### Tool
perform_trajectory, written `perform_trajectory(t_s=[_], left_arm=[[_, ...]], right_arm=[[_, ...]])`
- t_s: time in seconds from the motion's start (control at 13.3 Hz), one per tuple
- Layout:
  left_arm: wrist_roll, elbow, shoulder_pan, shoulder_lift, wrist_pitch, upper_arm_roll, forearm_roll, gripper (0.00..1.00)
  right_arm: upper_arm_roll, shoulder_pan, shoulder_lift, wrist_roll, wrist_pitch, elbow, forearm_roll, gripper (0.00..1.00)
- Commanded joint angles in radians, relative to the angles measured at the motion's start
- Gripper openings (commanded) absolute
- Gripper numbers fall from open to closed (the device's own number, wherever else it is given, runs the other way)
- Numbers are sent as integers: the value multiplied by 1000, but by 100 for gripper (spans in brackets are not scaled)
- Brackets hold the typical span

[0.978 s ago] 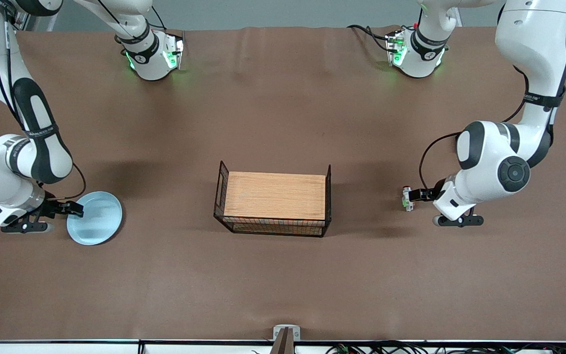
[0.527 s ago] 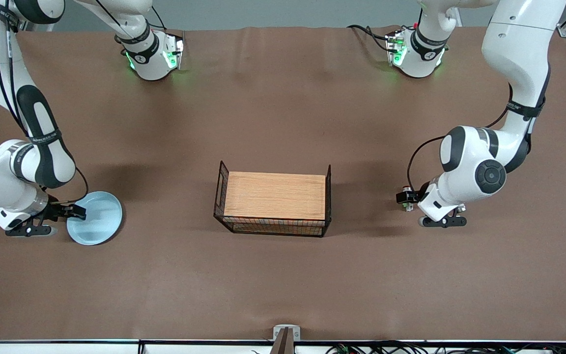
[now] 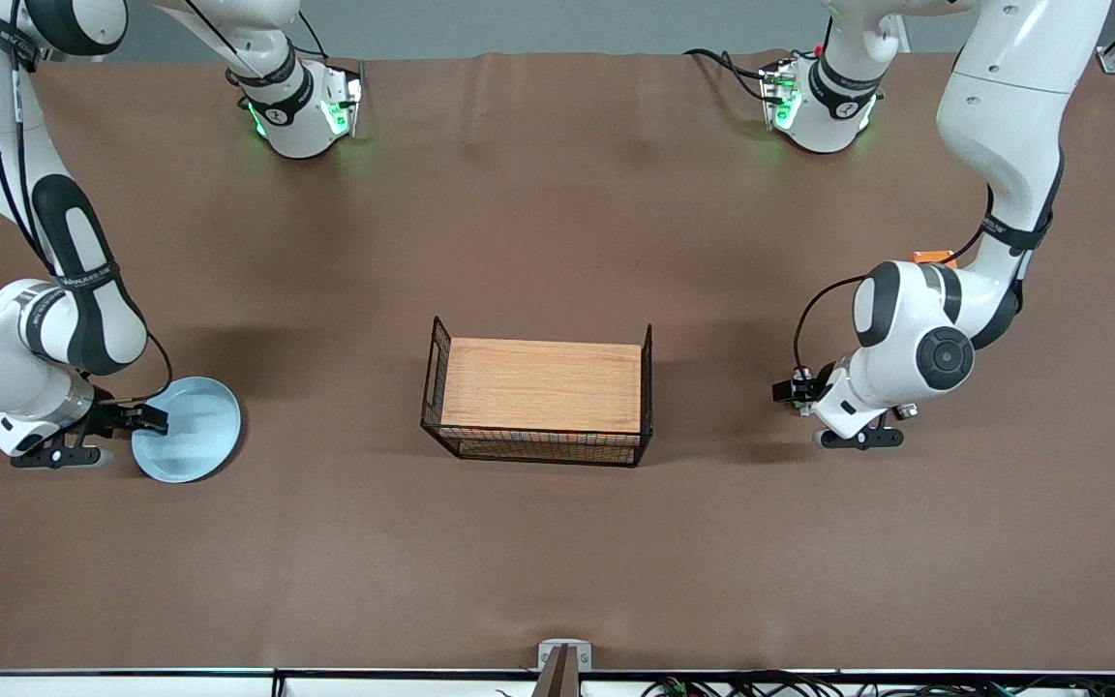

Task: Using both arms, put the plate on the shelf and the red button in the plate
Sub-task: 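Grasp the plate rim with the right gripper while the left gripper grasps the button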

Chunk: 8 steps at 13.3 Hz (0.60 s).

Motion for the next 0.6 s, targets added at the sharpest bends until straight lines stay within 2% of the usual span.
perform_trajectory(t_s=[0.0,0.3,0.53], left_arm=[[-5,-2,-5,11,25,7,-2,91],[-3,-2,-4,23,35,7,21,57],[0,-2,-1,18,35,7,23,36]], right_arm=[[16,-20,18,-24,-14,30,14,100],[16,-19,22,-27,-16,28,17,96],[16,-20,28,-69,-14,28,17,87]])
